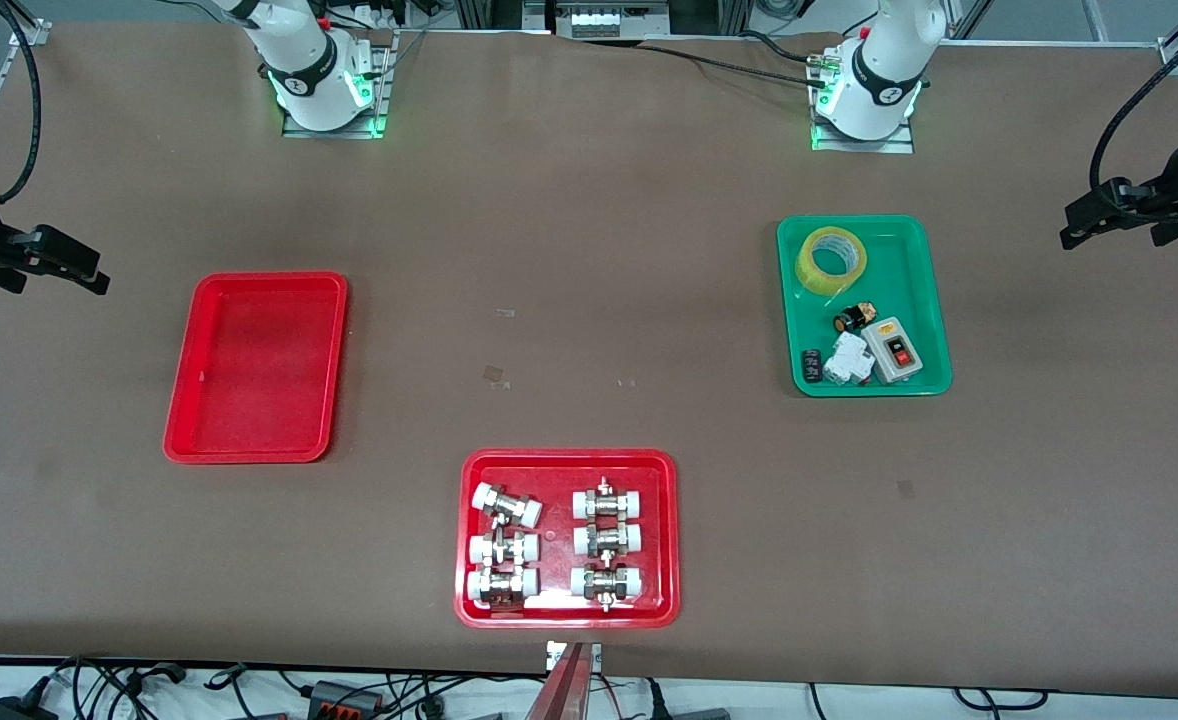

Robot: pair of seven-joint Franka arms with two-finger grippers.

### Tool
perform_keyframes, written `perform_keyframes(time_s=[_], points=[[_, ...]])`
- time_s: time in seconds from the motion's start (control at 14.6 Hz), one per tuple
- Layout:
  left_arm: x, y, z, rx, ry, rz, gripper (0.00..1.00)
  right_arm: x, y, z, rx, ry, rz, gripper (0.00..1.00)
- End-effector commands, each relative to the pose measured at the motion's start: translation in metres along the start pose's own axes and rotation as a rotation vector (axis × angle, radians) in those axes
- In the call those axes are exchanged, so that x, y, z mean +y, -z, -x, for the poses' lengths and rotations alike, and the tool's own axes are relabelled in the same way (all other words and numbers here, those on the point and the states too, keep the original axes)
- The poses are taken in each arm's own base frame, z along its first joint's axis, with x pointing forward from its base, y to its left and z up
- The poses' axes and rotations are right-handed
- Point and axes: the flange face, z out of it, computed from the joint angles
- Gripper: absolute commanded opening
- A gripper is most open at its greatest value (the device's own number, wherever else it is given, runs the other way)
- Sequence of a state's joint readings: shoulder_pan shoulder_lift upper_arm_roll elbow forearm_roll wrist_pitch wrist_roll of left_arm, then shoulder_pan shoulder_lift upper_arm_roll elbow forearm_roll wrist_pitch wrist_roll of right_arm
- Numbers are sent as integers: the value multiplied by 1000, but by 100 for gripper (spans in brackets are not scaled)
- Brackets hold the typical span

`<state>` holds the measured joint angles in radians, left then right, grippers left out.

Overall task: Left arm passes tape to right arm into tray
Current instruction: 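Move the left gripper down over the yellow tape roll in the green tray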

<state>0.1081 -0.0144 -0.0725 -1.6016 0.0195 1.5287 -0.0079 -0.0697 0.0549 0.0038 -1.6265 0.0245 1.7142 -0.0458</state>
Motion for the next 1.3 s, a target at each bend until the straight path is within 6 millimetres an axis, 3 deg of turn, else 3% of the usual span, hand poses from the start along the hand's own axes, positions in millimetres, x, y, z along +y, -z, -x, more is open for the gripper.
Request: perform_keyframes(time_s=[0.0,0.34,0.61,0.75,0.89,1.23], points=[[1,5,-1,-5,2,-19,100,-1,6,7,1,12,3,100],[1,1,-1,-18,7,-19,100,-2,7,7,2,13,3,100],[14,-31,2,-185,-15,13,100,-3,7,6,4,15,3,100],[34,-59,-6,-267,-42,14,100,-2,6,6,2,13,3,100],[40,-101,-10,-378,-10,55,100,-3,5,5,1,18,3,100],[46,-178,7,-458,98,60,100,-1,5,5,1,11,-2,100]])
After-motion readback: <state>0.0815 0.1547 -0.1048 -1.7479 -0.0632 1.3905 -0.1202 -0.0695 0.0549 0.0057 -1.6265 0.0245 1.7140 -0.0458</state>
